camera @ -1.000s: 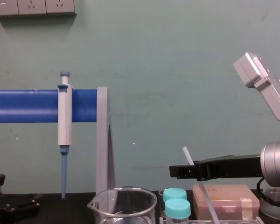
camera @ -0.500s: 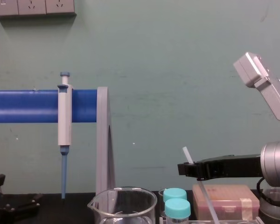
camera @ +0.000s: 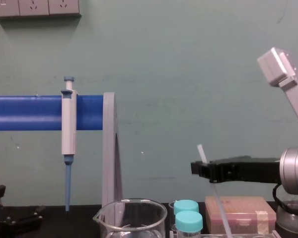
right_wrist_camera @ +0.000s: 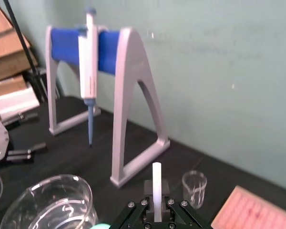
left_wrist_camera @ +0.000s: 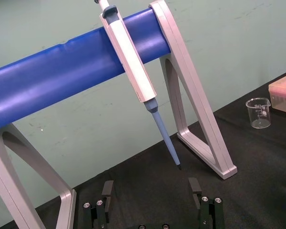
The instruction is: Pick up the stirring rod with one hand, then place it down.
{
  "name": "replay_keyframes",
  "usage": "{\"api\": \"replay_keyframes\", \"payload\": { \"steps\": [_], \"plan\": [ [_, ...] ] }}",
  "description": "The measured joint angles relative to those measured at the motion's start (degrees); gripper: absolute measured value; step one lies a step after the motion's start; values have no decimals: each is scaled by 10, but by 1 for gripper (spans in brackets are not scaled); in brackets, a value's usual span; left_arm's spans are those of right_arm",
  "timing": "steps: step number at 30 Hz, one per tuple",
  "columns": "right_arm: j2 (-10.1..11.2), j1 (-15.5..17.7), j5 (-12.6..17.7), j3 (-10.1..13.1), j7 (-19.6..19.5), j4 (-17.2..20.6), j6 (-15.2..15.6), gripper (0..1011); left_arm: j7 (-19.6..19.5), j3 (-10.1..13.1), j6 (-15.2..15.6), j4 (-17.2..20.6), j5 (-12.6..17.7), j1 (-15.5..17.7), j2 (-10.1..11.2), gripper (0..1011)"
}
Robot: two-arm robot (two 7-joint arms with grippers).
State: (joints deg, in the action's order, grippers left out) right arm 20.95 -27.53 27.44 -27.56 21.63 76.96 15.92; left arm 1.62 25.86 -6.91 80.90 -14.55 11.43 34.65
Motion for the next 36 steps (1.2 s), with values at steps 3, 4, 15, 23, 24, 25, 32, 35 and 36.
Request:
{"api": "replay_keyframes", "payload": {
  "steps": [3, 4, 15, 23, 24, 25, 32, 35, 36],
  "plan": [
    [-2, 16, -17, 7, -6, 8, -56, 67, 0, 0, 0, 0, 0, 0, 0, 1000],
    [-2, 22, -25, 10, -8, 10, -78, 67, 0, 0, 0, 0, 0, 0, 0, 1000],
    [-8, 85, -31, 48, -3, 32, -209, 67, 0, 0, 0, 0, 0, 0, 0, 1000],
    [-10, 104, -22, 75, 7, 61, -237, 67, 0, 0, 0, 0, 0, 0, 0, 1000],
    [-10, 104, -22, 80, 10, 68, -241, 67, 0, 0, 0, 0, 0, 0, 0, 1000],
    [-10, 104, -22, 83, 11, 72, -243, 67, 0, 0, 0, 0, 0, 0, 0, 1000],
    [-6, 93, -20, 108, 15, 108, -238, 67, 0, 0, 0, 0, 0, 0, 0, 1000],
    [-4, 88, -17, 118, 13, 119, -228, 67, 0, 0, 0, 0, 0, 0, 0, 1000],
    [-4, 87, -17, 119, 12, 121, -225, 67, 0, 0, 0, 0, 0, 0, 0, 1000]
  ]
}}
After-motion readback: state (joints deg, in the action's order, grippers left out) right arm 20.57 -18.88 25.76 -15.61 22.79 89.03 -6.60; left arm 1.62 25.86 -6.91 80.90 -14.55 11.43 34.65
